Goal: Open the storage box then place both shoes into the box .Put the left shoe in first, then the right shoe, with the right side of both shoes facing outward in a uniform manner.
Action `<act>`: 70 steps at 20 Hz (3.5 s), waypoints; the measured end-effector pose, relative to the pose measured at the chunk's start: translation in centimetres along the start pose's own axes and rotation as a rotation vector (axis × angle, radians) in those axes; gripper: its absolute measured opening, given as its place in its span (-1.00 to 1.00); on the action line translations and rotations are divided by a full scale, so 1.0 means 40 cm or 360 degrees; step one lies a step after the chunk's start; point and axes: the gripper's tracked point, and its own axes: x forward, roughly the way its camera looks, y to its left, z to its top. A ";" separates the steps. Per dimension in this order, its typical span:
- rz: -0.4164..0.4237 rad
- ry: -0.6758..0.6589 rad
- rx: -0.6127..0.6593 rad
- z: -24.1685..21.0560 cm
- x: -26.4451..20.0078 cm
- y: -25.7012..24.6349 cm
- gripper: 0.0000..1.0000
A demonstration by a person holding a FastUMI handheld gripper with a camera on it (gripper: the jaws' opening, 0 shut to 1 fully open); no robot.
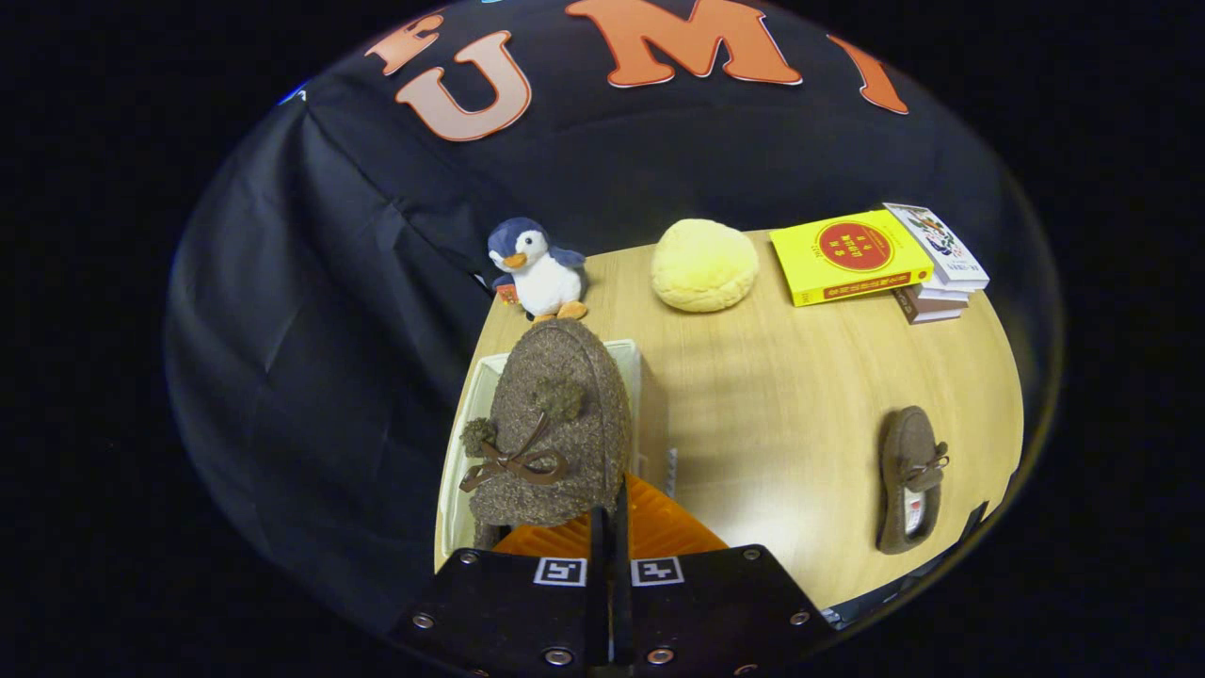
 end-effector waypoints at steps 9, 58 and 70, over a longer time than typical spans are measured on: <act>-0.0081 0.0217 0.0021 -0.082 0.225 0.099 -0.94; -0.0293 0.0014 -0.0127 -0.159 -0.168 -0.847 0.92; -0.0386 0.0153 -0.0151 -0.270 -0.002 -1.034 0.60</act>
